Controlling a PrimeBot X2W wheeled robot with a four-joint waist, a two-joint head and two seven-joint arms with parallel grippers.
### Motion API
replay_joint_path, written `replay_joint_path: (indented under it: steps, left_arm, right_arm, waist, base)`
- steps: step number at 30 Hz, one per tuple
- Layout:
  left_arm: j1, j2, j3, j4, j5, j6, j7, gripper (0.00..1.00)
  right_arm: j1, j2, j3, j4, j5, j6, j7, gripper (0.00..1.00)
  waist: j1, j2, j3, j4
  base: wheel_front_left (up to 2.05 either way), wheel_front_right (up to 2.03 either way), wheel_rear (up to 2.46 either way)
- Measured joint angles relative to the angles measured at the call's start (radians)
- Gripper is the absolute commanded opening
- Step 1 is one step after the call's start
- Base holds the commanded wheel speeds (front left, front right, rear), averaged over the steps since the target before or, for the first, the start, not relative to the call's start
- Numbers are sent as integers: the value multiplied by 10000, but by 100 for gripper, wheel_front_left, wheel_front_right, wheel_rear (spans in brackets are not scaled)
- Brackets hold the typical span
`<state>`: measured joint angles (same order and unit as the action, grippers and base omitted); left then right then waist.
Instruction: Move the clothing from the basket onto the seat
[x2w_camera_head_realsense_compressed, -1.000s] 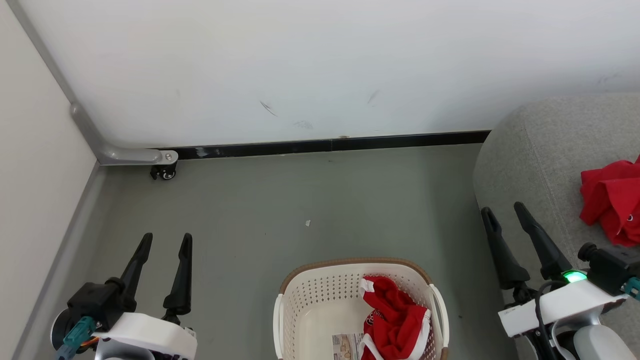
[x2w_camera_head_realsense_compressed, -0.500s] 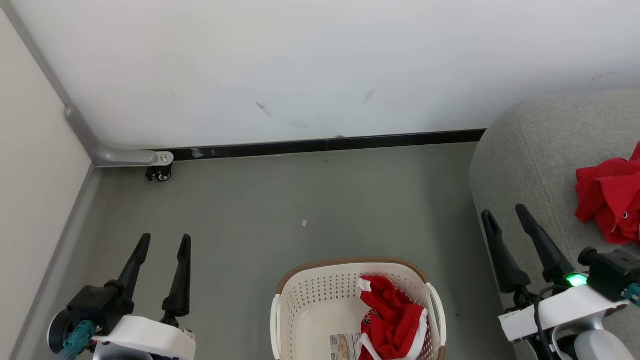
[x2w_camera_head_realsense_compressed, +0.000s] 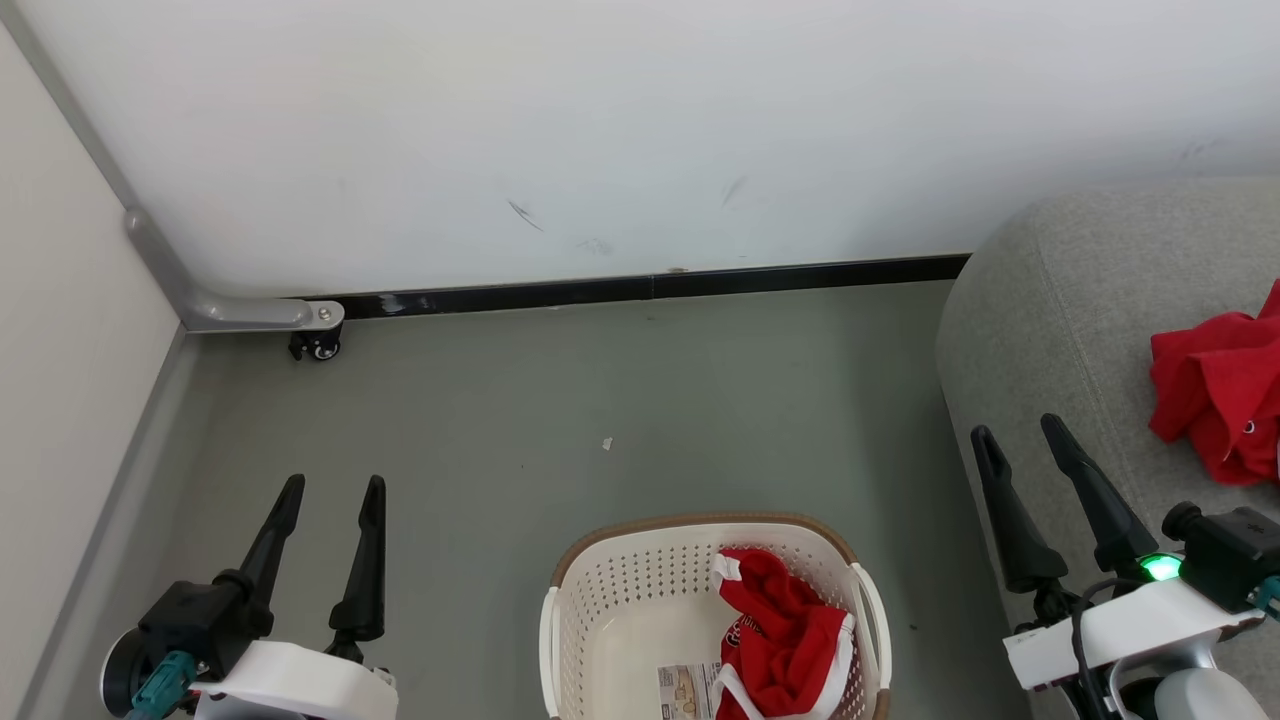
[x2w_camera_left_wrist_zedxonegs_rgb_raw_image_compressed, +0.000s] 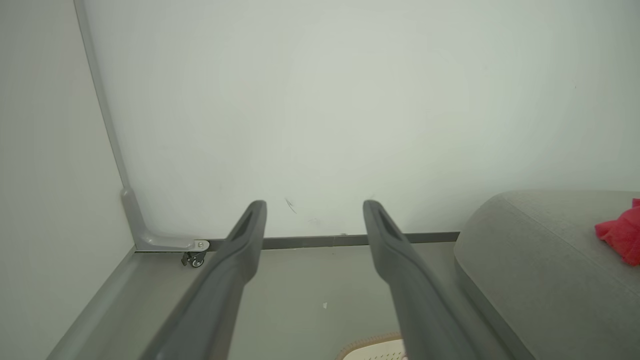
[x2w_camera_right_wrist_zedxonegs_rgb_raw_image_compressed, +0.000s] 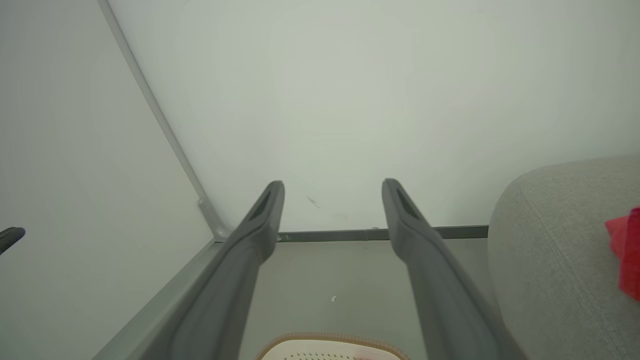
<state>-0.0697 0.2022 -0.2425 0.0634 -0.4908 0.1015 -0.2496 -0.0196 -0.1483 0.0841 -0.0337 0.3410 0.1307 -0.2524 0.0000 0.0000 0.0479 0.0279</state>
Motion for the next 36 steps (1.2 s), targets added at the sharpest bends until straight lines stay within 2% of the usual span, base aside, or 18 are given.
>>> replay_joint_path:
  steps: [27, 36]
  left_arm:
    - [-1, -203, 165, -23, 284, -267, 0, 100]
    - [-3, -257, -17, 113, 345, -575, 0, 100]
  right_arm:
    - [-2, 136, -31, -153, -171, 0, 0, 100]
    - [-12, -123, -94, -186, -249, 0, 0, 100]
  waist:
    - [0, 0, 163, -96]
    - [0, 0, 329, -165]
  base:
    - [0, 0, 0]
    - [0, 0, 0]
